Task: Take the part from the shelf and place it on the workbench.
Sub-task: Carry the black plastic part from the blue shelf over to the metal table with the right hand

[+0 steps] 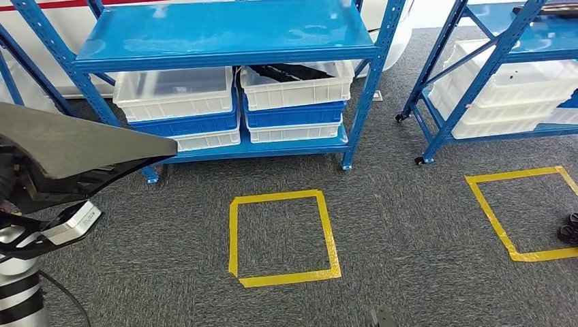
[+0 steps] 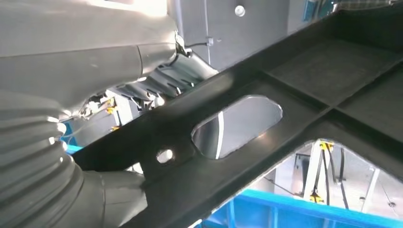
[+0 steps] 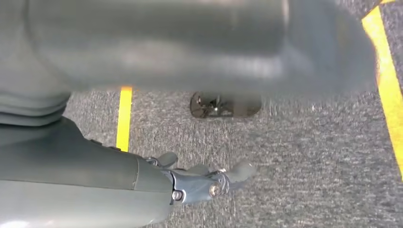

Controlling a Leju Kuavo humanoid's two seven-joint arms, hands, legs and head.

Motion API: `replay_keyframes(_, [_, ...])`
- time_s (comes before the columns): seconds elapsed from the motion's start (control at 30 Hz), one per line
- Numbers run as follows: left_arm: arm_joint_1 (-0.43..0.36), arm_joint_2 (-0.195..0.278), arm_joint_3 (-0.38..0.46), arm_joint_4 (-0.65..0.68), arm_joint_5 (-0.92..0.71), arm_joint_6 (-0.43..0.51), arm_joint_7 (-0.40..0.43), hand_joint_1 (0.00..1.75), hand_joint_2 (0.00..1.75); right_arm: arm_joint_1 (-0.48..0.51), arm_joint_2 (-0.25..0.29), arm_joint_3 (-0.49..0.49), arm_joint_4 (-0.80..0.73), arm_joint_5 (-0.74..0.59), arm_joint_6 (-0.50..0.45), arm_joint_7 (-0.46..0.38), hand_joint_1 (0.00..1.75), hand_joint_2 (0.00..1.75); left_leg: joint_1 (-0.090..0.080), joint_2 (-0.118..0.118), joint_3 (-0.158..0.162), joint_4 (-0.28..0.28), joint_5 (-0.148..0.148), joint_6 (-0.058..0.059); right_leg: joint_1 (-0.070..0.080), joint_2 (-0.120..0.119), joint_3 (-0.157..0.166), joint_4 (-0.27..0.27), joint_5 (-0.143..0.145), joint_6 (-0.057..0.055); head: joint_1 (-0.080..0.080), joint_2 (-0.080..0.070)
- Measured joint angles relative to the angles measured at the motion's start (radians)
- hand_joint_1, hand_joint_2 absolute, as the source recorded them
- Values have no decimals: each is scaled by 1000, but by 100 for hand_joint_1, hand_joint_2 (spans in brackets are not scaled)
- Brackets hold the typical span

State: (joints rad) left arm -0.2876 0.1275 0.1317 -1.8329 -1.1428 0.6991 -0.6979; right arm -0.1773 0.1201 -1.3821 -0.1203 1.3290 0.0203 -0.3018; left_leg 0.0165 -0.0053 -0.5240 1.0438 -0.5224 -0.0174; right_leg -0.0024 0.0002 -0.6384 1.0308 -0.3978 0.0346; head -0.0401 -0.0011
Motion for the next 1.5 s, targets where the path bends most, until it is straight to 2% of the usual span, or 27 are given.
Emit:
replay_keyframes(0.07, [-5, -3, -19, 0, -4, 0, 0, 175, 175, -3, 2, -2, 2, 3, -1, -7, 0, 0, 1, 4, -19, -6, 19, 20, 0, 1, -19, 14, -15, 7, 0, 0])
replay_keyframes(0.13, [-11, -8, -41, 1, -12, 0, 0, 175, 175, -8, 5, -6, 4, 6, -1, -16, 0, 0, 3, 7, -46, -10, 45, 40, -2, 2, -50, 88, -89, -1, 4, 0])
replay_keyframes(0.2, [-15, -15, -59, 1, -21, -1, -1, 175, 175, -13, 8, -9, 6, 7, -1, -26, 0, 0, 3, 8, -78, -10, 69, 47, -5, 1, -80, 211, -163, -4, 9, 0])
replay_keyframes(0.23, [-16, -19, -66, 1, -25, -1, -1, 175, 175, -15, 9, -11, 7, 8, -1, -31, 0, 0, 3, 9, -94, -9, 82, 46, -7, 1, -84, 258, -173, 2, 9, 0])
replay_keyframes(0.27, [-17, -22, -73, 1, -27, -1, -1, 175, 175, -16, 10, -13, 8, 7, 0, -37, 0, 0, 3, 9, -110, -9, 94, 45, -8, 1, -76, 279, -162, 13, 9, 0])
replay_keyframes(0.3, [-18, -24, -80, 1, -29, -1, -1, 175, 175, -16, 11, -16, 8, 7, 1, -43, 0, 0, 4, 10, -126, -9, 107, 42, -10, 1, -51, 266, -138, 25, 10, 0])
replay_keyframes(0.37, [-22, -26, -87, 1, -30, -1, -1, 175, 175, -17, 11, -23, 9, 4, 3, -54, 0, 0, 4, 9, -153, -9, 131, 34, -11, 1, 46, 152, -107, 34, 10, 0])
replay_keyframes(0.43, [-33, -26, -89, 1, -29, 0, -1, 175, 175, -20, 12, -31, 11, -1, 7, -61, 0, 0, 2, 10, -167, -11, 154, 21, -7, 2, 138, 14, -122, 20, 8, 0])
replay_keyframes(0.47, [-41, -26, -89, 2, -27, 0, -1, 175, 175, -21, 13, -36, 13, -3, 8, -64, 0, 0, 2, 11, -169, -15, 166, 15, -4, 4, 159, -23, -132, 12, 7, 0])
replay_keyframes(0.5, [-50, -26, -89, 3, -25, 0, -1, 175, 175, -21, 13, -43, 14, -5, 10, -65, 0, 0, 3, 12, -170, -20, 178, 8, -2, 5, 157, -36, -131, 4, 5, 0])
replay_keyframes(0.57, [-60, -24, -88, 5, -18, 0, 0, 175, 175, -21, 14, -55, 17, -8, 9, -68, 0, 0, 6, 8, -178, -18, 173, -4, -8, 4, 146, -37, -112, -13, 2, 0])
replay_keyframes(0.63, [-64, -23, -88, 7, -12, 0, 0, 175, 175, -21, 15, -66, 18, -8, 6, -70, 0, 0, 6, 3, -201, 50, 88, -10, -15, 1, 129, -40, -87, -34, -5, 0])
replay_keyframes(0.7, [-67, -21, -87, 9, -12, -1, 0, 175, 175, -21, 15, -76, 19, -7, 4, -71, 0, 0, 5, 2, -225, 178, -9, -13, -9, -1, 104, -38, -65, -45, -9, 0])
replay_keyframes(0.73, [-67, -20, -87, 11, -14, -1, 0, 175, 175, -21, 15, -81, 19, -6, 4, -72, 0, 0, 5, 2, -228, 231, -23, -14, -7, -1, 91, -36, -56, -46, -8, 0])
replay_keyframes(0.8, [-67, -17, -85, 12, -18, -1, 0, 175, 175, -21, 14, -91, 19, -2, 3, -72, 0, 0, 8, 2, -197, 255, 8, -16, -5, -2, 64, -29, -40, -43, -8, 0])
replay_keyframes(0.87, [-68, -16, -82, 12, -19, 0, 0, 175, 175, -21, 13, -97, 19, 2, 2, -73, 0, 0, 10, 2, -105, 156, 41, -17, -6, -1, 38, -15, -29, -35, -9, 0])
replay_keyframes(0.93, [-69, -15, -79, 11, -19, 0, 0, 175, 175, -22, 13, -102, 19, 9, 2, -75, 0, 0, 7, 0, -26, 40, 26, -12, -3, -1, 20, -2, -19, -23, -9, 0])
replay_keyframes(0.97, [-71, -15, -78, 11, -19, 0, 0, 175, 175, -23, 13, -105, 19, 12, 2, -76, 0, 0, 3, -1, -13, 12, 13, -8, -2, -1, 14, 1, -13, -16, -8, 0])
replay_keyframes(1.07, [-73, -13, -77, 11, -19, 0, 1, 175, 175, -22, 13, -112, 19, 17, 2, -78, 0, 0, -1, 2, -30, -6, 33, 22, -4, -1, -6, 7, -7, 2, -8, 0])
replay_keyframes(1.13, [-74, -13, -77, 11, -19, 0, 1, 175, 175, -22, 12, -115, 19, 18, 2, -78, 0, 0, 2, 5, -55, -12, 58, 43, -5, 0, -36, 66, -68, -1, -5, 0])
replay_keyframes(1.2, [-75, -13, -77, 11, -19, -1, 0, 175, 175, -23, 13, -117, 19, 20, 2, -78, 0, 0, 1, 7, -87, -12, 83, 50, -7, 0, -71, 187, -152, -5, -2, 0])
replay_keyframes(1.23, [-74, -13, -76, 11, -19, -1, 0, 175, 175, -23, 13, -117, 19, 22, 2, -79, 0, 0, 1, 7, -104, -12, 96, 50, -8, 0, -80, 245, -173, 0, -2, 0])
replay_keyframes(1.27, [-74, -13, -76, 11, -19, -1, 0, 175, 175, -23, 13, -119, 19, 24, 2, -79, 0, 0, 1, 7, -121, -11, 109, 49, -10, 0, -78, 281, -173, 9, -2, 0])
replay_keyframes(1.3, [-74, -13, -75, 11, -19, -1, 0, 175, 175, -24, 13, -121, 19, 26, 2, -79, 0, 0, 2, 7, -137, -11, 121, 46, -12, 0, -62, 284, -156, 21, -2, 0])
replay_keyframes(1.37, [-74, -13, -73, 11, -20, -1, 0, 175, 175, -28, 12, -125, 19, 30, 2, -80, 0, 0, 3, 7, -167, -11, 147, 38, -13, 0, 23, 193, -118, 36, -2, 0])
replay_keyframes(1.43, [-76, -12, -72, 11, -21, 0, 0, 175, 175, -37, 12, -130, 19, 35, 2, -80, 0, 0, 2, 8, -185, -11, 170, 26, -9, 0, 129, 42, -131, 24, -2, 0])
replay_keyframes(1.5, [-79, -10, -71, 11, -22, 0, 0, 175, 175, -41, 12, -136, 19, 39, 2, -81, 0, 0, 1, 10, -188, -20, 195, 13, -3, 1, 169, -35, -150, 4, -3, 0])
